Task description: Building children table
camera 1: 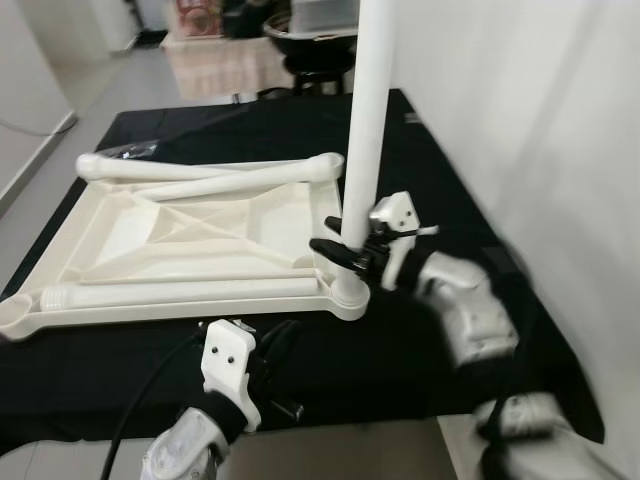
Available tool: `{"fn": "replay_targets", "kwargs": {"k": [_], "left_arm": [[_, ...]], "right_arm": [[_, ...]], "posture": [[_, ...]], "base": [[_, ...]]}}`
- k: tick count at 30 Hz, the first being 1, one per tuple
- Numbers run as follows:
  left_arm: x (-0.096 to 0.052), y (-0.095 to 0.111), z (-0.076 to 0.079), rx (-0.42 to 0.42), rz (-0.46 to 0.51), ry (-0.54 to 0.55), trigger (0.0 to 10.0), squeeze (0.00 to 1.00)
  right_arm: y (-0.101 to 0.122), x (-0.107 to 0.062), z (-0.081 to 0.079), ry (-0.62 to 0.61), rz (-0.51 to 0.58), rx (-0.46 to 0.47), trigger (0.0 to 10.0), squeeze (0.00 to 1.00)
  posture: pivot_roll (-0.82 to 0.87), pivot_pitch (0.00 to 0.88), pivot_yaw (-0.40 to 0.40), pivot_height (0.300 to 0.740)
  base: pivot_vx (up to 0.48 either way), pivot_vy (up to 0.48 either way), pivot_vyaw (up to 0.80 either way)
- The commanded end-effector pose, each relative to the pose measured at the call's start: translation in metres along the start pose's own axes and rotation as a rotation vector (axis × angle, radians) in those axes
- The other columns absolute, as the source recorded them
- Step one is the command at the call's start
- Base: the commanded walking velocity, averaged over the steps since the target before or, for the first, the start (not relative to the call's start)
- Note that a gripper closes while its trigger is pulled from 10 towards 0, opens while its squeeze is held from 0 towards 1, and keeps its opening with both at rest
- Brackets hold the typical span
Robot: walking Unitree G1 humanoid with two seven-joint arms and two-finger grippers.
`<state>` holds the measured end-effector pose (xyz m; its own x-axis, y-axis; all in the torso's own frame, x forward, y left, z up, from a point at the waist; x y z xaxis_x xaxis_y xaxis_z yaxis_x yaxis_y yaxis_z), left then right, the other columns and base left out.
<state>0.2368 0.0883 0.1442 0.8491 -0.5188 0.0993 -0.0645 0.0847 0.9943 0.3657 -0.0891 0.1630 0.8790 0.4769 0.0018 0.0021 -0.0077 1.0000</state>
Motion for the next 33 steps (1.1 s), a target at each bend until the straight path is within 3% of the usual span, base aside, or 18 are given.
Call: {"fn": "replay_targets", "kwargs": {"k": [1, 4, 10, 11, 12, 13, 16, 19, 20, 21, 22, 26, 29, 33], "left_arm": [[-0.002, -0.003, -0.004, 0.007, -0.013, 0.009, 10.0, 0.0], [0.003, -0.005, -0.007, 0.003, -0.016, -0.003, 10.0, 0.0], [0.005, -0.005, -0.008, 0.005, -0.013, -0.004, 10.0, 0.0], [0.006, -0.005, -0.009, 0.005, -0.011, 0.002, 10.0, 0.0], [0.006, -0.005, -0.009, 0.005, -0.011, 0.002, 10.0, 0.0], [0.006, -0.006, -0.009, 0.005, -0.01, 0.004, 10.0, 0.0], [0.007, -0.006, -0.008, 0.002, -0.013, -0.004, 10.0, 0.0], [0.008, -0.007, -0.008, 0.001, -0.015, -0.009, 10.0, 0.0], [0.008, -0.007, -0.008, 0.001, -0.015, -0.009, 10.0, 0.0], [0.008, -0.007, -0.008, 0.001, -0.015, -0.011, 10.0, 0.0], [0.008, -0.007, -0.008, 0.002, -0.015, -0.01, 10.0, 0.0], [0.008, -0.007, -0.008, 0.003, -0.014, -0.01, 10.0, 0.0], [0.007, -0.006, -0.008, 0.005, -0.012, -0.002, 10.0, 0.0], [0.006, -0.006, -0.007, 0.006, -0.012, 0.0, 10.0, 0.0]], "right_arm": [[-0.042, -0.022, 0.007, -0.18, -0.175, 0.056, 0.0, 0.0], [-0.041, -0.013, 0.008, -0.152, -0.19, -0.018, 0.0, 0.0], [-0.036, -0.006, 0.004, -0.138, -0.188, -0.05, 0.0, 0.0], [-0.033, -0.003, 0.001, -0.123, -0.181, -0.051, 10.0, 0.0], [-0.033, -0.003, 0.001, -0.123, -0.181, -0.051, 10.0, 0.0], [-0.026, 0.001, -0.001, -0.088, -0.148, -0.049, 10.0, 1.0], [-0.001, 0.01, -0.013, 0.021, -0.041, -0.009, 10.0, 1.0], [0.027, 0.011, -0.034, 0.293, 0.05, 0.037, 10.0, 1.0], [0.027, 0.011, -0.034, 0.293, 0.05, 0.037, 10.0, 1.0], [0.036, 0.009, -0.038, 0.394, 0.063, 0.031, 10.0, 1.0], [0.038, 0.007, -0.037, 0.472, 0.058, 0.0, 10.0, 0.0], [0.039, 0.004, -0.034, 0.569, 0.046, -0.041, 10.0, 0.0], [0.035, 0.004, -0.017, 0.691, -0.027, -0.067, 10.0, 0.0], [0.036, 0.013, -0.004, 0.654, -0.031, -0.06, 10.0, 0.0]], "posture": [[0.0, 0.086, 0.034, 0.74], [0.01, 0.072, 0.025, 0.74], [0.0, 0.064, 0.021, 0.74], [0.0, 0.063, 0.021, 0.74], [0.0, 0.063, 0.021, 0.74], [-0.01, 0.059, 0.019, 0.74], [-0.01, 0.058, 0.022, 0.74], [-0.01, 0.055, 0.031, 0.74], [-0.01, 0.055, 0.031, 0.74], [-0.01, 0.055, 0.031, 0.74], [0.0, 0.056, 0.025, 0.74], [0.0, 0.056, 0.025, 0.74], [0.01, 0.058, 0.021, 0.74], [0.02, 0.061, 0.021, 0.74]], "base": [[0.0, 0.0, 0.0], [0.0, 0.0, 0.0], [0.0, 0.0, 0.0], [0.0, 0.0, 0.0], [0.0, 0.0, 0.0], [0.0, 0.0, 0.0], [0.0, 0.0, 0.0], [0.0, 0.0, 0.0], [0.0, 0.0, 0.0], [0.0, 0.0, 0.0], [0.0, 0.0, 0.0], [0.0, 0.0, 0.0], [0.0, 0.0, 0.0], [0.0, 0.0, 0.0]]}}
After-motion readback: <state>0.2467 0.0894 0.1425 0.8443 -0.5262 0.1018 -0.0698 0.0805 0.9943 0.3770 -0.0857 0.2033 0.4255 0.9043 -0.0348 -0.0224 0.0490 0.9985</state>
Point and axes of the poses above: a point about 5 cm out from each wrist's last joint towards the gripper, its own x axis pointing out of the wrist towards the gripper, its own y axis along the axis of the wrist's last joint, z = x × y, the point moved 4 cm from there along x, pointing out of the wrist towards the gripper, and after that the axes turned 2 degrees about x, right-handed, at the moved point
